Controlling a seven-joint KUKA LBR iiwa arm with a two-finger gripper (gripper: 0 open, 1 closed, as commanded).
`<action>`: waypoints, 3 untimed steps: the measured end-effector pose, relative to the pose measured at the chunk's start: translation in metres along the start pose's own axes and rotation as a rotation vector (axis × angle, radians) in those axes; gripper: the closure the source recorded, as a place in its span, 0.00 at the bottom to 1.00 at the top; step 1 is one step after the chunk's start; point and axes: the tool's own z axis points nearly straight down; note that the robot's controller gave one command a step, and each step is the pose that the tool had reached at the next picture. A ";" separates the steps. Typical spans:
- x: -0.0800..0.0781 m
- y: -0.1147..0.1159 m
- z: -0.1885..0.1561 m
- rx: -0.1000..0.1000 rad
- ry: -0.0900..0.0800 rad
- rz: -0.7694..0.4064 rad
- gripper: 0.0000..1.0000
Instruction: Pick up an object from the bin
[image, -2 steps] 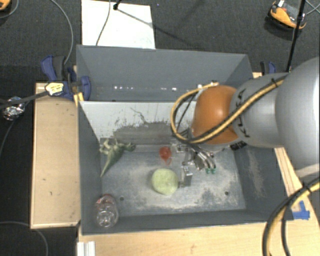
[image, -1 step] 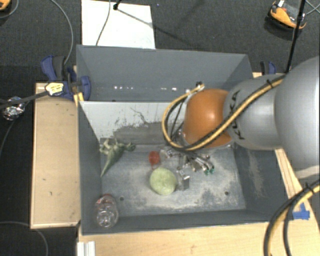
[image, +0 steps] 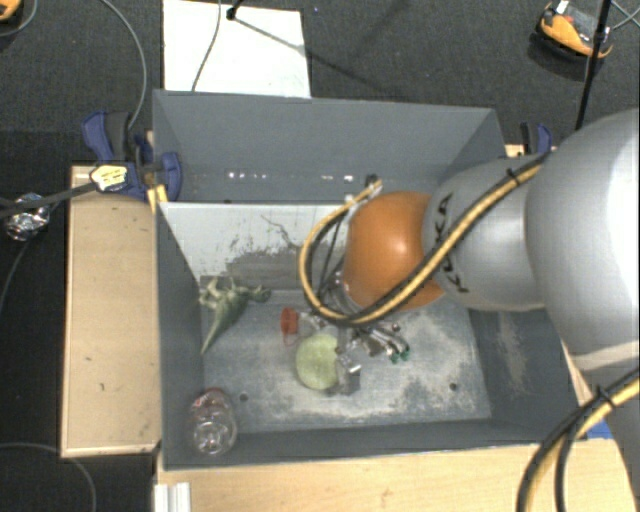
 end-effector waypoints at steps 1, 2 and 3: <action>-0.007 0.010 0.000 0.000 -0.005 -0.269 1.00; -0.007 0.010 0.000 0.000 -0.005 -0.269 1.00; -0.005 0.003 -0.149 0.001 -0.010 -0.255 1.00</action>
Offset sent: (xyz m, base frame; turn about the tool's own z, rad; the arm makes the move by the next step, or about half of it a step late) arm 0.0000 0.0000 0.0000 0.0000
